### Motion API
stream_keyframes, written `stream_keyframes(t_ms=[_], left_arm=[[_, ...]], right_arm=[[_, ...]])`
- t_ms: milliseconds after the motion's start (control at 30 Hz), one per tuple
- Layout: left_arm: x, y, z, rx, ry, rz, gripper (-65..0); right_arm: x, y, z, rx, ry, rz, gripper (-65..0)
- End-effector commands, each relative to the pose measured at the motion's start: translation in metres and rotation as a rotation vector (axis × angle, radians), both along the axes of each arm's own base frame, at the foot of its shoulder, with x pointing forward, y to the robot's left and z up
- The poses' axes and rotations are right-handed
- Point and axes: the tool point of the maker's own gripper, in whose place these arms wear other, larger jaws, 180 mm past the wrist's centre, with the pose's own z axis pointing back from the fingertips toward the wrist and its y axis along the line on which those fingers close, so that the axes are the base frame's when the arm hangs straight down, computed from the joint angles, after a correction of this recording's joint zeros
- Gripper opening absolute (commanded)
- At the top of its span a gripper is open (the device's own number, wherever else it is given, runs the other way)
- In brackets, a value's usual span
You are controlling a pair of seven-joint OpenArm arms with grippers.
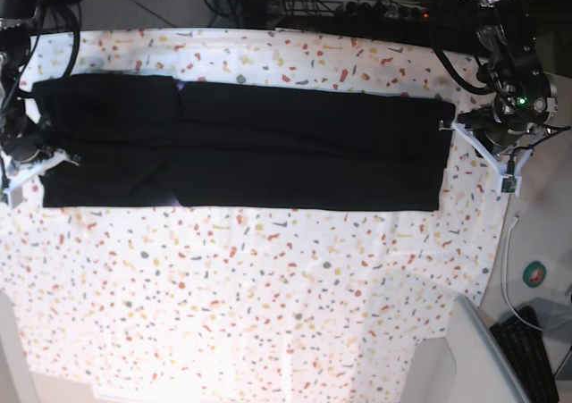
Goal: Layout the t-shirt on the table in an organized manner, then fold the t-shirt properly
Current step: 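Regrasp the strip end with the left gripper and tug it outward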
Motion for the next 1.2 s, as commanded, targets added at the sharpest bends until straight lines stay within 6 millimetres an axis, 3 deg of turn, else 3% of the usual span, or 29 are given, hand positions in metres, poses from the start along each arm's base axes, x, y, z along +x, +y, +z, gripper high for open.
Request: stream_keyframes(t_ms=[0, 167, 300, 367, 600, 967, 1167], left_arm=[[0.01, 0.006, 0.015, -0.007, -0.065, 0.013, -65.0], [0.009, 0.019, 0.025, -0.105, -0.143, 0.091, -64.3], [0.012, 0.02, 0.025, -0.143, -0.156, 0.091, -19.3], [0.018, 0.022, 0.025, -0.174, -0.169, 0.094, -1.5], [0.026, 0.032, 0.0, -0.279, -0.212, 0.151, 0.0], [0.029, 0.003, -0.047, -0.331, -0.175, 0.086, 0.0], [0.042, -0.008, -0.056, -0.361, -0.167, 0.075, 0.0]], right_arm=[[0.014, -0.003, 0.018, -0.016, -0.063, 0.005, -65.0], [0.01, 0.012, 0.026, -0.01, -0.098, 0.022, -65.0], [0.01, 0.015, 0.028, -0.012, -0.102, 0.034, -65.0], [0.011, 0.016, 0.028, -0.011, -0.105, 0.037, -65.0], [0.007, 0.016, 0.026, -0.011, -0.097, 0.038, -65.0], [0.006, 0.016, 0.025, -0.011, -0.096, 0.038, -65.0], [0.006, 0.016, 0.025, -0.011, -0.094, 0.039, -65.0]])
